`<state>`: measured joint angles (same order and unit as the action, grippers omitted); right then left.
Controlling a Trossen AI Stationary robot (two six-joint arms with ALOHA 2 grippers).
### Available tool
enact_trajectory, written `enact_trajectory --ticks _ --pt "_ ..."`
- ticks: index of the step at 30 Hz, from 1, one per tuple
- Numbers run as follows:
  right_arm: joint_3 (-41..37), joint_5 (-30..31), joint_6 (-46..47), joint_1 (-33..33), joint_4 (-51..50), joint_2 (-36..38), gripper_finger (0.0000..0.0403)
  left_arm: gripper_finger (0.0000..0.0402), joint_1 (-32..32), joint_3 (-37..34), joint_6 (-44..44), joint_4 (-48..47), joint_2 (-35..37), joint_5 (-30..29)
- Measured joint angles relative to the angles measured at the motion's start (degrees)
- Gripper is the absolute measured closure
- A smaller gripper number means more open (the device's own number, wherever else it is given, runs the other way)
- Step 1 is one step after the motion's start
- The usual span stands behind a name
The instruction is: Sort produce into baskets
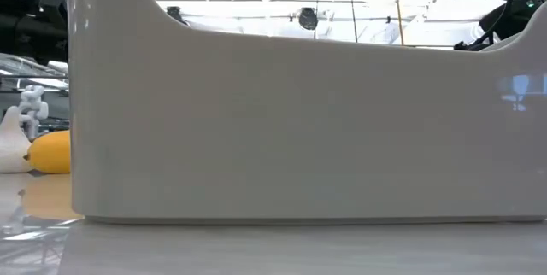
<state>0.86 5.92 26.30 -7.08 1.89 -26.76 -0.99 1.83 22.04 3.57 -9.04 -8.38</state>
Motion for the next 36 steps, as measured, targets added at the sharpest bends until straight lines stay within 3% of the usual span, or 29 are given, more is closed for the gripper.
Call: enact_trajectory --ticks 11,17,20,24,29,33,36 --pt "0.00 0.52 0.62 -0.05 2.87 -0.05 0.0323 0.0212 0.00 0.02 -0.13 0.02 0.00 -0.08" --pt "-0.01 0.27 23.69 -0.06 15.92 -0.39 0.0323 0.0212 0.00 0.02 -2.60 3.68 0.00 -5.37" --pt "0.00 -0.77 27.66 0.03 25.05 -0.38 0.0323 0.0212 0.00 0.08 1.54 6.73 0.02 -5.40" --pt "1.82 -1.05 26.50 0.05 33.59 -1.11 0.0323 0.0212 -0.10 0.09 2.86 10.08 0.02 -8.26" --pt "11.36 -0.38 18.12 1.74 27.29 -4.60 0.0323 0.0212 -0.04 0.09 12.66 10.52 -0.05 -6.08" --pt "21.31 -0.01 7.38 3.57 21.11 -11.16 0.0323 0.0212 -0.07 1.12 13.97 10.74 -0.57 2.40" --pt "28.66 -0.23 0.09 4.90 17.75 -16.99 0.0323 0.0212 -0.02 6.37 12.75 5.43 -2.14 5.63"
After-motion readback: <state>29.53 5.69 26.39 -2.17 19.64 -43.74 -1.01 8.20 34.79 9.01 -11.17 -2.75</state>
